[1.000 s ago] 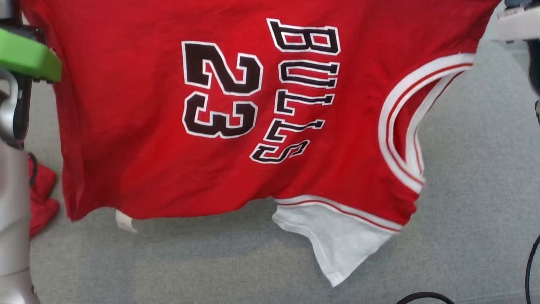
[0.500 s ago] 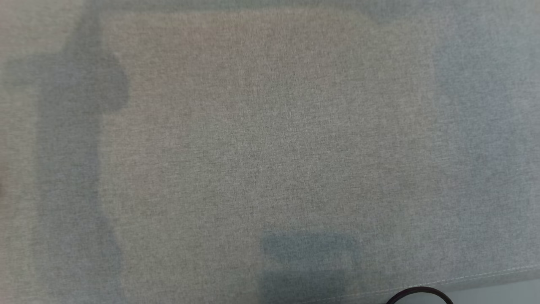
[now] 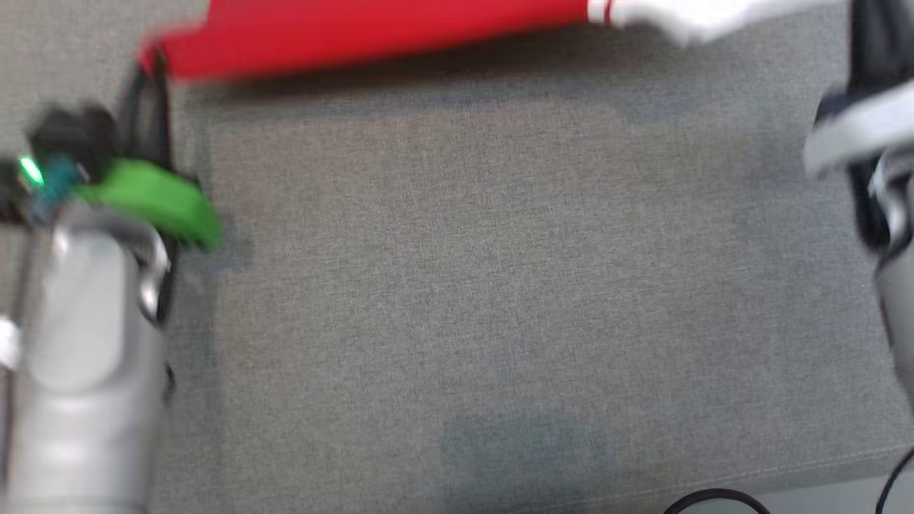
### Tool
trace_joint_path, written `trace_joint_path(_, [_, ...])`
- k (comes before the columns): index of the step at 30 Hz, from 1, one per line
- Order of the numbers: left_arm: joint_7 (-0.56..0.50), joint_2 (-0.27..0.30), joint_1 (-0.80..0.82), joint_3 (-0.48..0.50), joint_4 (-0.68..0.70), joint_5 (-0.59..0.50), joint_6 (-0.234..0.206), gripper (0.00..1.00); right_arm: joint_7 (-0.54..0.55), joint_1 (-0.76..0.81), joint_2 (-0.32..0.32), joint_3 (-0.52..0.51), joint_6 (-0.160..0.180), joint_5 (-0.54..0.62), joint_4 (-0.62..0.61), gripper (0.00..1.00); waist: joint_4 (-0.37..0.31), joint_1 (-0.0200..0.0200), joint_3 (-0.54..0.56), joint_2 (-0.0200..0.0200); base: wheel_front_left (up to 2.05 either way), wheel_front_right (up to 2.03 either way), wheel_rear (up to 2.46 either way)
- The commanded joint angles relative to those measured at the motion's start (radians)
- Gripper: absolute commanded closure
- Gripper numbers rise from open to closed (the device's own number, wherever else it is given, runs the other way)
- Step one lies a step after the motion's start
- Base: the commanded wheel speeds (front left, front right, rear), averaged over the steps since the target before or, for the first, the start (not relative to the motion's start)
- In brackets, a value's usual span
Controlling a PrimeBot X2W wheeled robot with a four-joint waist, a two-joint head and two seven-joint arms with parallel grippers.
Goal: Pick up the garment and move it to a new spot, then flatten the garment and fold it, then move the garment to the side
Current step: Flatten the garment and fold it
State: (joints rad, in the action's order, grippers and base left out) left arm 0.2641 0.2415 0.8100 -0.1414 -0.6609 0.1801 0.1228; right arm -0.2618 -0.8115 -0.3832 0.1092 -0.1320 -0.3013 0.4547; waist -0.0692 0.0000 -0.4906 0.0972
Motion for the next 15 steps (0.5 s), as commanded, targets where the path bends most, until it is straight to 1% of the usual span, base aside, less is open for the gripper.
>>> trace_joint_path(1, [0.000,-0.006,-0.044,0.010,-0.003,0.002,-0.007,1.00,-0.003,0.042,-0.006,-0.014,0.003,-0.005,0.004,1.00,0.006,0.0000,0.029,0.0003,0.00,0.00,0.00])
trace_joint_path(4, [0.000,-0.060,-0.193,0.054,-0.003,0.031,-0.013,1.00,-0.003,0.205,0.026,-0.033,0.003,-0.023,0.024,1.00,0.010,0.0000,0.067,0.0003,0.00,0.00,0.00])
trace_joint_path(7, [0.000,-0.113,-0.331,0.106,0.010,0.046,-0.012,1.00,-0.003,0.345,0.058,-0.075,0.003,-0.035,0.026,1.00,0.022,0.0000,0.115,0.0003,0.00,0.00,0.00])
trace_joint_path(12, [-0.001,-0.152,-0.502,0.137,0.010,0.021,-0.004,1.00,-0.003,0.528,0.103,-0.100,0.003,-0.021,0.053,1.00,0.039,0.0000,0.214,0.0003,0.00,0.00,0.00])
trace_joint_path(15, [-0.001,-0.167,-0.595,0.162,0.020,0.013,-0.003,1.00,-0.003,0.623,0.117,-0.079,0.003,-0.004,0.076,1.00,0.047,0.0000,0.281,0.0003,0.00,0.00,0.00])
